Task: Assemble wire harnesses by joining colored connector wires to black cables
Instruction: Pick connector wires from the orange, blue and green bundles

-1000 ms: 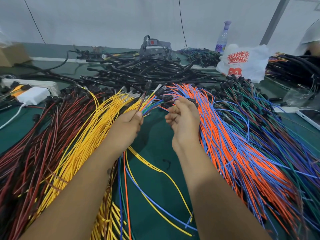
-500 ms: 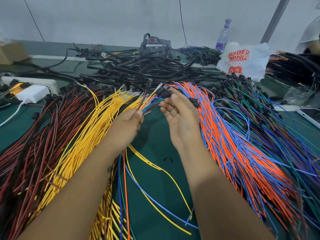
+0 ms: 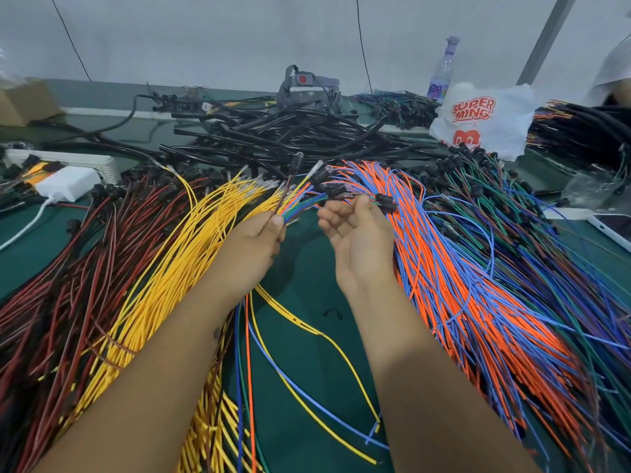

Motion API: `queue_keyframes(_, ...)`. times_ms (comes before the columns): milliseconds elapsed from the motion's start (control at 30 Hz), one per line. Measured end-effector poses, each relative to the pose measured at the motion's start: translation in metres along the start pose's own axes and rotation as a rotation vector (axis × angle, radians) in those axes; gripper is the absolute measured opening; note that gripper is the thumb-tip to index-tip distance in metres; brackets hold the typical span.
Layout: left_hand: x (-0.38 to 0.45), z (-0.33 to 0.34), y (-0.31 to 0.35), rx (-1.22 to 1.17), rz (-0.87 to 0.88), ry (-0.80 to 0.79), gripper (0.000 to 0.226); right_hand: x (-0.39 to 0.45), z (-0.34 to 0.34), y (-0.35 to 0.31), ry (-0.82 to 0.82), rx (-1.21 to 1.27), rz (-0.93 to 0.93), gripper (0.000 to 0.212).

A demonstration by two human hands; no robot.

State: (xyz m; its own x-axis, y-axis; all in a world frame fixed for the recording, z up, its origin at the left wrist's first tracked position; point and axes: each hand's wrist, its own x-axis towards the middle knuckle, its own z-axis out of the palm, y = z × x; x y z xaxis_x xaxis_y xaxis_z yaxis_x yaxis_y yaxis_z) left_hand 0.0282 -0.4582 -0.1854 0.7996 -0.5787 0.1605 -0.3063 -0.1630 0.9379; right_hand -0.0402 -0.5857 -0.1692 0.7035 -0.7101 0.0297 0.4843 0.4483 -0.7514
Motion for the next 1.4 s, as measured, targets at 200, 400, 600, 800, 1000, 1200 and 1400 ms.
queue_keyframes(200, -0.002, 0.001, 0.002, -0.055, 0.044, -0.007, 0.034, -0.008, 0.01, 0.013, -0.254, -0.477, 0.069, 0.029)
queue_keyframes(400, -0.001, 0.004, 0.002, 0.026, 0.027, -0.058, 0.04, -0.007, 0.011, 0.018, -0.23, -0.665, -0.112, 0.039)
queue_keyframes(600, -0.004, 0.005, 0.005, 0.108, 0.027, -0.07, 0.04, -0.002, 0.005, 0.018, -0.244, -0.762, -0.109, 0.041)
queue_keyframes(800, -0.007, 0.009, 0.026, 0.074, -0.128, -0.169, 0.038, 0.0, 0.002, 0.01, -0.159, -0.732, -0.094, 0.029)
queue_keyframes(1000, -0.009, -0.016, 0.057, -0.134, -0.237, -0.415, 0.031, 0.002, 0.009, -0.007, -0.066, -0.526, -0.103, 0.032)
queue_keyframes(1200, -0.019, -0.049, 0.069, -0.086, -0.241, -0.522, 0.031, 0.004, 0.011, -0.022, 0.016, -0.427, -0.191, 0.051)
queue_keyframes(1400, -0.03, -0.056, 0.058, -0.131, -0.325, -0.562, 0.029, 0.002, 0.006, -0.026, 0.052, -0.399, -0.18, 0.048)
